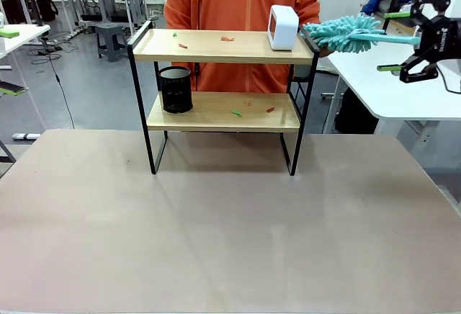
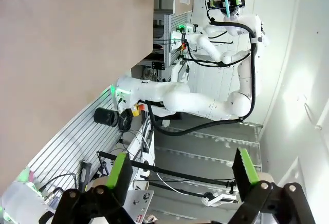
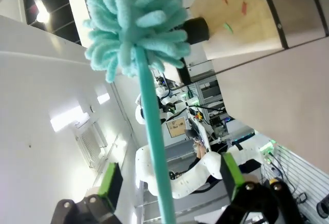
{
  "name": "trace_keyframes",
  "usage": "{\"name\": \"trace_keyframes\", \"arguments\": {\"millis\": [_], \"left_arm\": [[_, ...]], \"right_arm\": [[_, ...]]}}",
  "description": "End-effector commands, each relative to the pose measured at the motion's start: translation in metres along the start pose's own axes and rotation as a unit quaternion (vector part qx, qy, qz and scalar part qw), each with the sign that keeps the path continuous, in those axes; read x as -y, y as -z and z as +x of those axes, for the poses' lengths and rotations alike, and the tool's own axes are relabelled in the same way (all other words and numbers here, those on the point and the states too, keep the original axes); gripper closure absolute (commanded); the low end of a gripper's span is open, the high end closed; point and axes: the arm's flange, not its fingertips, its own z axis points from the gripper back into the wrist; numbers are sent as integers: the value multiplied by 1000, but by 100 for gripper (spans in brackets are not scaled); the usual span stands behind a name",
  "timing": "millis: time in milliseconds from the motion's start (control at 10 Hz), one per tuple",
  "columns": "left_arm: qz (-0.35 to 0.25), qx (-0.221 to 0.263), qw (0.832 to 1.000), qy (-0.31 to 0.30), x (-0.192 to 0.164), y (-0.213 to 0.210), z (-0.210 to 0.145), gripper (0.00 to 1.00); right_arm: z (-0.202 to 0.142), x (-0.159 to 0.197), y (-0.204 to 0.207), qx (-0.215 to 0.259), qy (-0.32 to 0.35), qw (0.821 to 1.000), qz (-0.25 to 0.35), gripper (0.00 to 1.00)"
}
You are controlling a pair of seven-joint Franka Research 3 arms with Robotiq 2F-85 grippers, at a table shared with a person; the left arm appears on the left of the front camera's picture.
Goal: Clean the shelf.
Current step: Pick up the Duster from the human.
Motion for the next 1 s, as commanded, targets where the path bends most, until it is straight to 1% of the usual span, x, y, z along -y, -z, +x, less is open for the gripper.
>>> {"name": "trace_keyframes", "arguments": {"millis": [0, 100, 200, 300, 400, 500, 600, 900], "left_arm": [[-9, 0, 1000, 5, 3, 1, -2, 0], [-9, 0, 1000, 5, 3, 1, -2, 0], [-9, 0, 1000, 5, 3, 1, -2, 0], [-9, 0, 1000, 5, 3, 1, -2, 0], [-9, 0, 1000, 5, 3, 1, -2, 0], [-9, 0, 1000, 5, 3, 1, -2, 0], [-9, 0, 1000, 5, 3, 1, -2, 0], [-9, 0, 1000, 5, 3, 1, -2, 0]], "right_arm": [[-1, -4, 13, 18, -13, 1000, 18, 0], [0, -3, 13, 21, -25, 999, 26, 0], [3, -2, 13, 29, -27, 999, 24, 60], [5, 0, 12, 37, -25, 999, 24, 60], [7, 1, 12, 45, -29, 998, 24, 100], [10, 3, 11, 53, -30, 998, 23, 65], [11, 4, 10, 55, -30, 998, 22, 100], [12, 4, 11, 51, -31, 998, 25, 100]]}}
